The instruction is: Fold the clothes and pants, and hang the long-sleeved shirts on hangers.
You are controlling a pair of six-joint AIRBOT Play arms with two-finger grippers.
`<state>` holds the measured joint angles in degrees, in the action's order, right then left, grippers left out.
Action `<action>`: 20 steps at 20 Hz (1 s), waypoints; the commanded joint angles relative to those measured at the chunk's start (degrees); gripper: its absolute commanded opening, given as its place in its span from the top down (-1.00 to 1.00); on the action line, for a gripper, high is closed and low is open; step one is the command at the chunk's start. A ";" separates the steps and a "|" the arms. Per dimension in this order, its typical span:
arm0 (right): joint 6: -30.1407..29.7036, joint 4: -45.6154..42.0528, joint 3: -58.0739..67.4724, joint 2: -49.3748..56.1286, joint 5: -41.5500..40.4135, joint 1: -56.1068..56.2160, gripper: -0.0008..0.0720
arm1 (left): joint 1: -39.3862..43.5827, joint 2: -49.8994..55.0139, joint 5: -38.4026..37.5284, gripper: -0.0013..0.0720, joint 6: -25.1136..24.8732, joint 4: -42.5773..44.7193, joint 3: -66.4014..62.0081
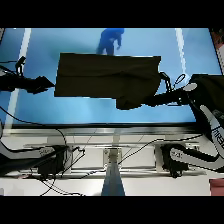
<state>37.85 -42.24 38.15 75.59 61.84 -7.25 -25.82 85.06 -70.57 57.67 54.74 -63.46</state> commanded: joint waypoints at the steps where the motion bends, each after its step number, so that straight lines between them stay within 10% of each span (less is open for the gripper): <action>1: 0.04 0.15 -2.56 -0.04 -4.68 0.02 0.09 | 0.02 0.04 0.02 -0.73 -0.04 0.15 0.02; 8: -1.29 7.17 -3.58 -0.04 -10.80 0.04 0.14 | 0.02 1.36 0.04 -0.73 -0.02 0.15 0.04; 20: -4.92 7.10 -3.56 -0.07 1.33 0.02 0.15 | 0.00 3.80 0.00 -0.73 0.20 0.35 0.04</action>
<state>34.28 -35.24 34.57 75.55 61.12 -7.25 -25.82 88.77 -70.54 57.91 54.98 -63.44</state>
